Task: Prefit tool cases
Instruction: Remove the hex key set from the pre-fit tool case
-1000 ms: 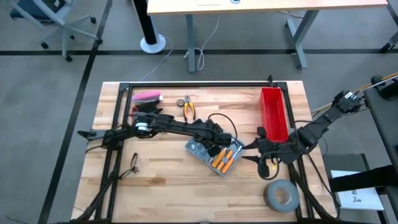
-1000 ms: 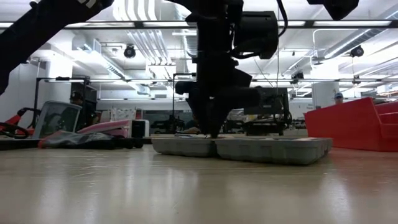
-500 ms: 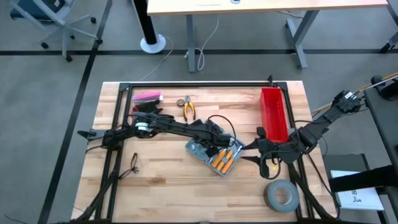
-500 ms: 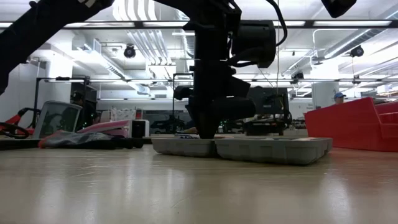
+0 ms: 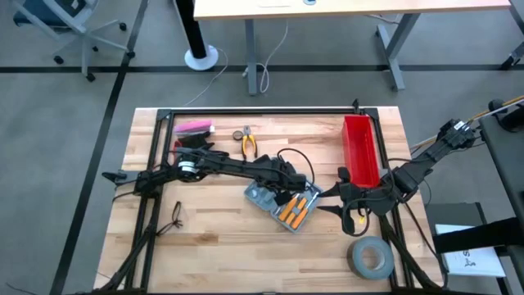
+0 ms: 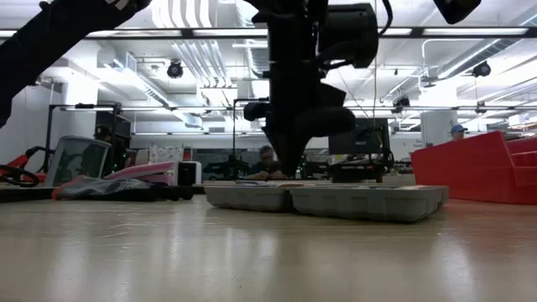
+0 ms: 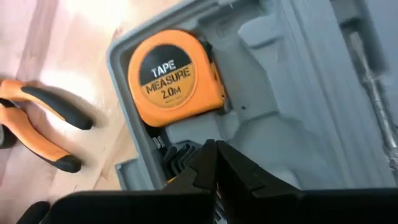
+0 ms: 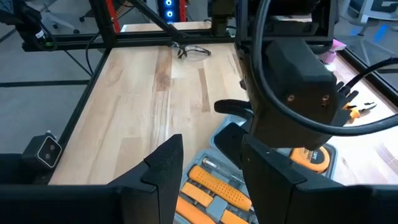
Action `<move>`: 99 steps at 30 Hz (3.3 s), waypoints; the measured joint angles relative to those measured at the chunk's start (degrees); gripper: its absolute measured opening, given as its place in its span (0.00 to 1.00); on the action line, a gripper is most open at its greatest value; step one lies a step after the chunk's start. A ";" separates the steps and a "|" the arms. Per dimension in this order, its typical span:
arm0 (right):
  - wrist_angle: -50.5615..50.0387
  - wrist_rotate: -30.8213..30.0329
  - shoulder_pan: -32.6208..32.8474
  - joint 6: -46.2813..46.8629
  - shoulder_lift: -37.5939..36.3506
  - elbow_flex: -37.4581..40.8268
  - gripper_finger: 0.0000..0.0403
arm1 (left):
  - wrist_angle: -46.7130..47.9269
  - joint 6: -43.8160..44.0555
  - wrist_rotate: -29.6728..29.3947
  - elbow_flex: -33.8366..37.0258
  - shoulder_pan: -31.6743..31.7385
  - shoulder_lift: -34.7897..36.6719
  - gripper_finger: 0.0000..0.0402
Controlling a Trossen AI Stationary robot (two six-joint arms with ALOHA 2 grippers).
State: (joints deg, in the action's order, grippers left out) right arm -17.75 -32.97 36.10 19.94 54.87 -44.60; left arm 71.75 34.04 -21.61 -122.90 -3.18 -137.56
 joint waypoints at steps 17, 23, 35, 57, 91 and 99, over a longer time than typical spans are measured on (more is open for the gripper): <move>0.04 0.44 0.02 0.48 0.00 0.00 0.35 | 0.17 3.51 2.21 2.30 0.81 -0.09 0.35; 0.06 0.44 0.02 0.18 0.00 0.00 0.34 | 1.61 3.65 2.12 2.43 0.91 -0.35 0.44; 0.32 0.48 0.04 -0.07 -0.02 0.00 0.35 | 1.59 3.63 1.07 5.95 1.09 -0.74 0.37; 0.34 1.57 0.04 -0.02 -0.02 0.00 0.32 | 2.95 -0.47 -1.34 5.28 0.83 -1.03 0.01; 0.55 1.89 0.04 1.11 3.10 0.04 0.32 | 12.78 -0.12 1.90 -6.63 0.28 -0.82 0.00; 0.16 1.88 0.03 1.05 2.99 0.04 0.32 | 12.08 -7.30 2.16 -7.38 -3.37 -0.76 0.13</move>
State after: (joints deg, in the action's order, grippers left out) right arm -17.59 -31.09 36.13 20.99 57.87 -44.56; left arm 83.83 26.74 -19.45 -130.28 -6.55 -138.32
